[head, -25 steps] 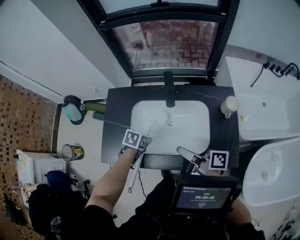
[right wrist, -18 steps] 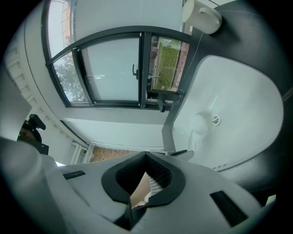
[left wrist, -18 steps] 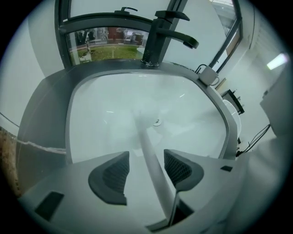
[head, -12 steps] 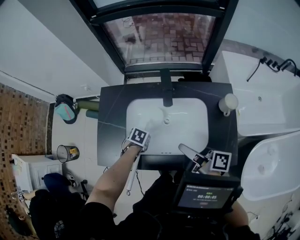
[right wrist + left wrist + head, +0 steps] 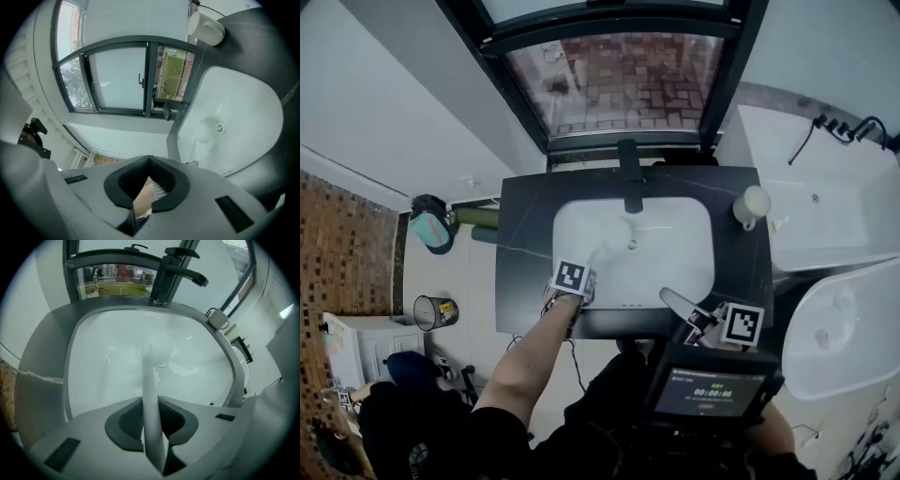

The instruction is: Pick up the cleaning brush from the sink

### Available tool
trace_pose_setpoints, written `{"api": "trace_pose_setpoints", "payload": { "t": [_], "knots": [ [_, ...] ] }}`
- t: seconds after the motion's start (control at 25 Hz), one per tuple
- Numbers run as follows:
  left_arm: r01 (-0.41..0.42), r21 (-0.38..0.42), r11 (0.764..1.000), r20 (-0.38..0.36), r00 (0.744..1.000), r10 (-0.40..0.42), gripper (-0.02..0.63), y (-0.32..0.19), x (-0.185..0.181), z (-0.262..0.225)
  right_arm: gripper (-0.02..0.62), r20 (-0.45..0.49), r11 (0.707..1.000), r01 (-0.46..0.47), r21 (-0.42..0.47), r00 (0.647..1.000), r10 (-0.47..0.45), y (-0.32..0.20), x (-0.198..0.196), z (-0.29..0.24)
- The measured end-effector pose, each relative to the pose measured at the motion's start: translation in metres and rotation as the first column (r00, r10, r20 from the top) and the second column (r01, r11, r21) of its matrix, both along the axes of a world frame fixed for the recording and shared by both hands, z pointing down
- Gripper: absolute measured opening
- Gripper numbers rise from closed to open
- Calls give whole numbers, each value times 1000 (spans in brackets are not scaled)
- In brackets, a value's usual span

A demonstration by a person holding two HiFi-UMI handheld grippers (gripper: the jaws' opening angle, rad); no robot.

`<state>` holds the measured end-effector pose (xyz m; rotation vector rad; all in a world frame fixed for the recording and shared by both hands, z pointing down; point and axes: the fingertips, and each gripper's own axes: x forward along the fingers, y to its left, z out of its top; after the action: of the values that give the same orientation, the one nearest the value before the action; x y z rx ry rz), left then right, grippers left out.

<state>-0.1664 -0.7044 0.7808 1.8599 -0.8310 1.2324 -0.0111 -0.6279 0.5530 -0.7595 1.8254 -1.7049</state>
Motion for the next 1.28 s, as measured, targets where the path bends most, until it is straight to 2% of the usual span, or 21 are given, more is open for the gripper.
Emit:
{"api": "trace_pose_setpoints", "payload": {
  "t": [0.16,0.28,0.36,0.48,0.6,0.76,0.96,1.12,1.24,1.28],
  "knots": [
    [0,33,999,-49,999,2,60,21,-9,-34,-12,-6,1000,-17,21,1000,17,21,0,-11],
    [4,99,995,-94,996,5,60,41,-15,-65,-12,-10,999,-31,36,999,32,39,1,-18],
    [29,150,988,-149,989,-7,58,53,-17,-90,-12,-10,998,-42,45,999,43,51,1,-22],
    [104,221,970,-245,968,-48,60,75,-16,-133,-12,-8,997,-32,69,999,33,75,4,-31],
    [186,289,939,-316,945,-90,58,116,-10,-176,-12,-7,995,3,95,1000,-2,111,13,-41],
    [315,351,882,-418,895,-153,60,183,7,-231,-12,8,989,52,139,999,-54,160,36,-63],
    [424,452,785,-507,846,-165,58,268,30,-299,-12,-37,968,135,210,991,-130,227,61,-89],
    [475,521,709,-550,822,-146,60,342,11,-343,-12,-57,947,150,283,989,-140,283,44,-117],
    [508,582,635,-589,802,-102,60,397,-12,-369,-12,-136,914,173,368,982,-131,331,26,-140],
    [517,594,616,-603,793,-84,60,415,-19,-374,-12,-162,902,172,395,980,-116,347,21,-148]
  ]
}}
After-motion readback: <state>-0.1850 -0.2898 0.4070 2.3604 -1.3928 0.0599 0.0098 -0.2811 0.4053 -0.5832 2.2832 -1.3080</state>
